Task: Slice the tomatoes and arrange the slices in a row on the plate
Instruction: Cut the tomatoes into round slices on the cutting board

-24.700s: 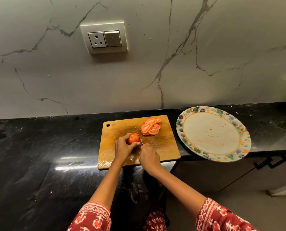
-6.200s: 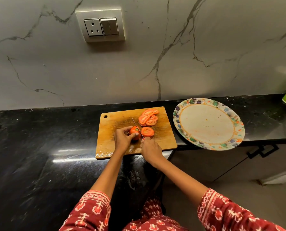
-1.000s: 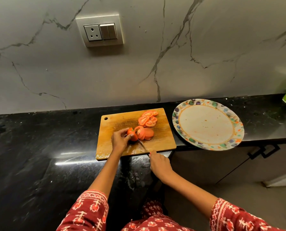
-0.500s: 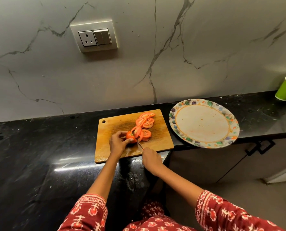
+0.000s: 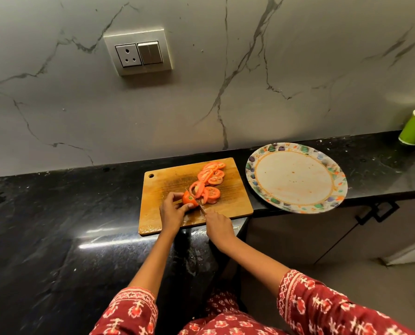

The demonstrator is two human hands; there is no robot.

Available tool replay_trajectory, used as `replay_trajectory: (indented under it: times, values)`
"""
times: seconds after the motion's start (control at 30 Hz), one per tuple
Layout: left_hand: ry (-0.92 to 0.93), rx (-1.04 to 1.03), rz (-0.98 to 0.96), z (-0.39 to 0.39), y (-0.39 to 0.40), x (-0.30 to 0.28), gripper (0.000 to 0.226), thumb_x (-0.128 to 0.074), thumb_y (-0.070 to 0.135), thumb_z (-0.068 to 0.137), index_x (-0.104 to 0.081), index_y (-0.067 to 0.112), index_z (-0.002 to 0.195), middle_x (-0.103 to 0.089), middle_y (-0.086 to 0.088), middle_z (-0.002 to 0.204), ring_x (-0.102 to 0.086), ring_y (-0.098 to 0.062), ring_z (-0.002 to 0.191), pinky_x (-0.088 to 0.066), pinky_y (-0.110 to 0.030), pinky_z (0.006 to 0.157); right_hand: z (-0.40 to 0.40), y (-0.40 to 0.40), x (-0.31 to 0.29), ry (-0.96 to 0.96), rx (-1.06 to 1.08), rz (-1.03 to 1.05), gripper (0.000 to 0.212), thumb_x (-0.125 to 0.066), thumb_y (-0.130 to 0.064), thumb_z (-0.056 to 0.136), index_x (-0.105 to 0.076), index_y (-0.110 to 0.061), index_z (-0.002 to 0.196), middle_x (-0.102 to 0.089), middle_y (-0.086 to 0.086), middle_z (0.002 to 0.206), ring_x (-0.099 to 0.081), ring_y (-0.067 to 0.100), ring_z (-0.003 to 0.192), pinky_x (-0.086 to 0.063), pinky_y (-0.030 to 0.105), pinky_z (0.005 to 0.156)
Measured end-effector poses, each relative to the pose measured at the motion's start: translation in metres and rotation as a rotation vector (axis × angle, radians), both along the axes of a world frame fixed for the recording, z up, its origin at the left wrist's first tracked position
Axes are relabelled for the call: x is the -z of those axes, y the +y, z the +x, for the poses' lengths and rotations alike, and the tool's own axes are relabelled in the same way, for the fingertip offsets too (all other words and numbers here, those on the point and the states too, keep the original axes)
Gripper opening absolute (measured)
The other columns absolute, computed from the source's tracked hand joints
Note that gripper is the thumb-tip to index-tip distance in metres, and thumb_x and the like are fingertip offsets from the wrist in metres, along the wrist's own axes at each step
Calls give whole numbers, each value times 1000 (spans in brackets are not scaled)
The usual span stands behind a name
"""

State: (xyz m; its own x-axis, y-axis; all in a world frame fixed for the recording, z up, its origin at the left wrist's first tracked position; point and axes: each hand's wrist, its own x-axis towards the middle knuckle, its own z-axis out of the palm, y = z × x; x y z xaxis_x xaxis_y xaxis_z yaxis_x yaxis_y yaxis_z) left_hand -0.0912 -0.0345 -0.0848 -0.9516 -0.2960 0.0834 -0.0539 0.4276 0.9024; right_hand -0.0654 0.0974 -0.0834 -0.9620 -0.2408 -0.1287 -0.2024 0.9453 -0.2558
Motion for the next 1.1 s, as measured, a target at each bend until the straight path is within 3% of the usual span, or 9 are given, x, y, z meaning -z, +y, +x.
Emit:
replay_trajectory:
  times: [0.2, 0.33, 0.43, 0.6, 0.7, 0.8, 0.9, 1.0, 1.1]
  values:
    - [-64, -40, 5, -15, -15, 0, 35, -72, 3, 75, -59, 2, 108, -66, -16, 106, -62, -23, 100, -47, -25, 78, 13, 19, 0, -62, 3, 40, 22, -32, -3, 98, -48, -1, 114, -61, 14, 111, -60, 31, 102, -45, 37, 75]
    - [-82, -8, 44, -18, -20, 3, 31, -69, 0, 77, -61, 4, 107, -66, -17, 107, -61, -26, 102, -50, -32, 83, 17, 24, -3, 142, 47, 51, 13, -61, -9, 86, -56, -2, 95, -66, 10, 87, -68, 23, 78, -46, 27, 57]
    - [-48, 54, 29, -15, -17, 1, 33, -68, -3, 77, -61, 2, 108, -64, -15, 110, -60, -24, 104, -49, -30, 85, 9, 21, -8, -32, 45, -8, 20, -35, -8, 99, -49, -2, 110, -62, 13, 109, -62, 30, 100, -47, 36, 74]
    - [-19, 157, 89, -9, -7, 0, 46, -73, -4, 71, -57, 3, 113, -60, -8, 110, -56, -17, 102, -50, -13, 77, -9, 22, -16, -212, 127, -200, 25, -37, -14, 98, -56, 0, 106, -60, 19, 111, -57, 36, 105, -39, 33, 71]
    - [-1, 131, 103, -8, -8, 5, 52, -79, -1, 64, -55, 4, 110, -59, -8, 108, -57, -17, 101, -51, -13, 75, -15, 26, -22, -183, 125, -236, 26, -35, -16, 99, -57, -2, 97, -61, 20, 106, -58, 37, 101, -37, 31, 69]
    - [14, 97, 124, -10, -8, 6, 55, -83, 1, 59, -51, 7, 104, -58, -7, 106, -57, -19, 100, -51, -16, 76, -21, 25, -26, -135, 80, -203, 33, -31, -23, 101, -55, 0, 106, -60, 20, 109, -56, 38, 103, -37, 33, 72]
    - [-3, 98, 160, -10, -2, 5, 57, -83, -2, 57, -48, 7, 101, -56, -2, 102, -56, -16, 98, -51, -10, 73, -23, 21, -22, -115, 41, -139, 32, -32, -21, 101, -54, 0, 112, -59, 20, 114, -56, 37, 106, -43, 36, 77]
    - [-21, 83, 183, -12, -2, 5, 60, -81, -5, 58, -48, 5, 108, -54, -3, 105, -54, -15, 102, -50, -9, 72, -20, 19, -13, -99, 17, -94, 28, -34, -16, 99, -54, -2, 113, -58, 19, 115, -57, 36, 107, -45, 38, 80]
    - [-40, 87, 182, -14, -6, 6, 69, -80, -4, 61, -46, 1, 120, -54, -11, 118, -52, -17, 108, -49, -19, 82, -18, 17, -10, -67, -11, -39, 26, -34, -14, 99, -53, -4, 115, -59, 17, 115, -57, 36, 107, -46, 39, 81]
